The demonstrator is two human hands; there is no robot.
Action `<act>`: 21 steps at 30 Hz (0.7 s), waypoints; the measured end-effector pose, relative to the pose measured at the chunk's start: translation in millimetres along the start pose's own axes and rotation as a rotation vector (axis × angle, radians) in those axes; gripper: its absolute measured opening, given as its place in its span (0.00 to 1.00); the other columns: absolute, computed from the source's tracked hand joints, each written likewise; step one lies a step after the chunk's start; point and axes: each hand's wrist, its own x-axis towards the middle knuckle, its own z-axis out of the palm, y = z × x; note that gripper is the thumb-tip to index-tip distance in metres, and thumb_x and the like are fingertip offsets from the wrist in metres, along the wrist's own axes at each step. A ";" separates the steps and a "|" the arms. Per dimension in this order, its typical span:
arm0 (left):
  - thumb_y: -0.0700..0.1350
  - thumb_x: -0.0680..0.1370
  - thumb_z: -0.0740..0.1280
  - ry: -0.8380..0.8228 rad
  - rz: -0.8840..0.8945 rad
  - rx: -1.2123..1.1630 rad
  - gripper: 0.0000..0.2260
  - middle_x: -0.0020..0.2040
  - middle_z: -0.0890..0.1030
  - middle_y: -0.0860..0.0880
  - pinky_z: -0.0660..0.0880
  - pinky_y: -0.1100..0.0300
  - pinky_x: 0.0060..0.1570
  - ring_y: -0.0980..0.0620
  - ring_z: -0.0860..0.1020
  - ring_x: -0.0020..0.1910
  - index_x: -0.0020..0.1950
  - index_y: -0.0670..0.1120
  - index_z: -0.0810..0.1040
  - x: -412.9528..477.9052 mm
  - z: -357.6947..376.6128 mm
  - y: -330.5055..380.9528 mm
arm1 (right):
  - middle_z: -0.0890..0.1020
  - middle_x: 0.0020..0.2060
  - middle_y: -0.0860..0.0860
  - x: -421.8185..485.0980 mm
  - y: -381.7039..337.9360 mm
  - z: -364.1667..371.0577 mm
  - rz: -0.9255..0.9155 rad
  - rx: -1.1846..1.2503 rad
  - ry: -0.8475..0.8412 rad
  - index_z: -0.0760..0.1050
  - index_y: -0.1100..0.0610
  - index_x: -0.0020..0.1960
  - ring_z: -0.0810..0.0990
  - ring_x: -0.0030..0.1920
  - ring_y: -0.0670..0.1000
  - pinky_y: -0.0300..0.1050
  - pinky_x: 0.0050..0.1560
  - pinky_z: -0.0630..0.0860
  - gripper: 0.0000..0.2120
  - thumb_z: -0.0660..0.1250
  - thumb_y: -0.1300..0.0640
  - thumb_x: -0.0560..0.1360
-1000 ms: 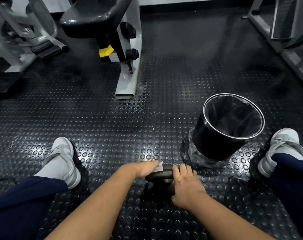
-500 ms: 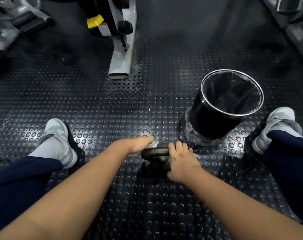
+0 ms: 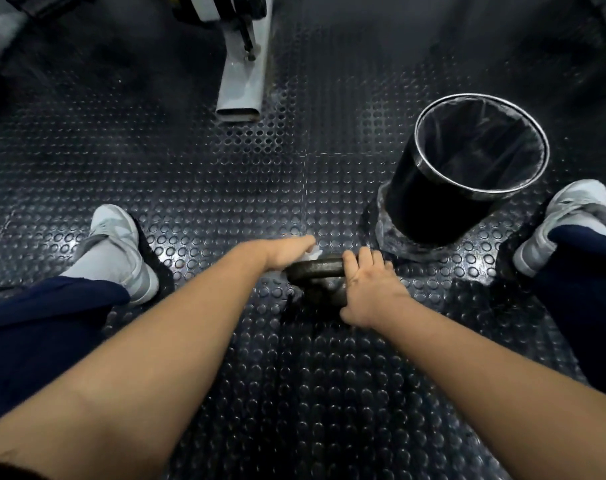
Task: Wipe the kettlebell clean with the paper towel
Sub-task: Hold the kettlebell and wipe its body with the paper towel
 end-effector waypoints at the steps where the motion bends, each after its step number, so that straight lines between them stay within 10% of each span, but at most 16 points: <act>1: 0.55 0.86 0.48 0.006 -0.006 -0.038 0.16 0.47 0.77 0.47 0.70 0.53 0.51 0.51 0.73 0.44 0.47 0.51 0.69 1.6 6.3 1.7 | 0.59 0.70 0.58 -0.4 -0.3 -0.4 0.001 -0.007 -0.006 0.42 0.58 0.82 0.61 0.71 0.60 0.61 0.78 0.62 0.54 0.73 0.41 0.72; 21: 0.53 0.87 0.48 -0.097 -0.005 0.078 0.19 0.41 0.77 0.48 0.70 0.52 0.54 0.49 0.71 0.44 0.45 0.49 0.73 -2.4 8.5 17.2 | 0.58 0.72 0.59 0.3 -0.3 -0.6 0.007 -0.030 -0.005 0.42 0.58 0.82 0.61 0.72 0.60 0.60 0.77 0.62 0.54 0.73 0.41 0.71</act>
